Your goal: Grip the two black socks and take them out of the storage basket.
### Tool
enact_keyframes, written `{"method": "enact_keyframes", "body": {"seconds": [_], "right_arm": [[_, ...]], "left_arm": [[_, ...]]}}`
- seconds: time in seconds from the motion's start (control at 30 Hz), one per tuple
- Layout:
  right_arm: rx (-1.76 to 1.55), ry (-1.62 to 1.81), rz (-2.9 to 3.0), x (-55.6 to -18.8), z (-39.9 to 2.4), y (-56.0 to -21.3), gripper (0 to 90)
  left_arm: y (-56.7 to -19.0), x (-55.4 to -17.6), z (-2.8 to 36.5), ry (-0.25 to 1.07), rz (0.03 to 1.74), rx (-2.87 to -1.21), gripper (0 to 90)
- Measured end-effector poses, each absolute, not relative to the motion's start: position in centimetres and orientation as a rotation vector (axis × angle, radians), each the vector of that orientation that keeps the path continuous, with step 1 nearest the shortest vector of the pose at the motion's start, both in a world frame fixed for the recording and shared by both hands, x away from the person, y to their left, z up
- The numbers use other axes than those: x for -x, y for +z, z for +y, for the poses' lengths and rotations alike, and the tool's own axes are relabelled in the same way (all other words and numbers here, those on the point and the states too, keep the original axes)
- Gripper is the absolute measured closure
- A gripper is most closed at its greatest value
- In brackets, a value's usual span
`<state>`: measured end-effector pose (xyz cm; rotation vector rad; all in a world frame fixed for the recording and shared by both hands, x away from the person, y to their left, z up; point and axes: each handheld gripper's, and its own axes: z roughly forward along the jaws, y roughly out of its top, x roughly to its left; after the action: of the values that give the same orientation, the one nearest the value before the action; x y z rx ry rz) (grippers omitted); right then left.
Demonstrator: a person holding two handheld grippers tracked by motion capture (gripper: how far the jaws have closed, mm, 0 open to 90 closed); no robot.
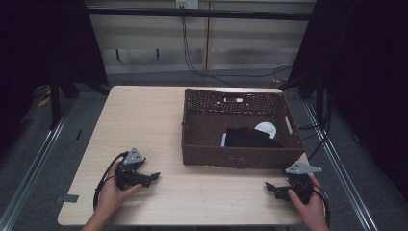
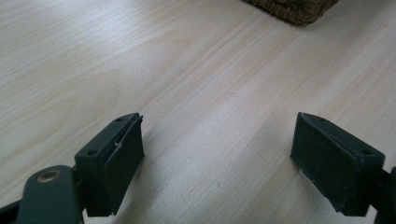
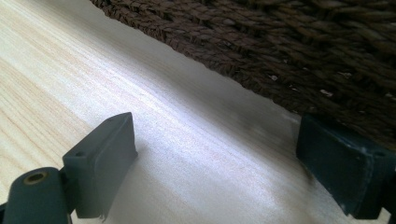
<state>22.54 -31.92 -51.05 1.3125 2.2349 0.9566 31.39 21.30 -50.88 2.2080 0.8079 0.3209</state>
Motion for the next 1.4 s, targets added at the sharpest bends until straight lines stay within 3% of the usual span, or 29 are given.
{"method": "enact_keyframes", "body": {"seconds": [0.37, 0.73, 1.4], "right_arm": [[-1.35, 0.933, 2.228, -22.4, -31.7, -50.9, 12.5], [-1.345, 0.799, 2.476, -22.9, -30.6, -48.9, 16.8], [-1.256, 0.71, 2.618, -23.6, -30.2, -45.4, 16.8]], "left_arm": [[-50.9, -31.4, 21.3, 0.318, 0.801, -2.216, 15.4], [-50.9, -31.4, 21.3, 0.321, 0.804, -2.217, 15.5], [-50.9, -31.4, 21.3, 0.313, 0.801, -2.213, 15.2]]}}
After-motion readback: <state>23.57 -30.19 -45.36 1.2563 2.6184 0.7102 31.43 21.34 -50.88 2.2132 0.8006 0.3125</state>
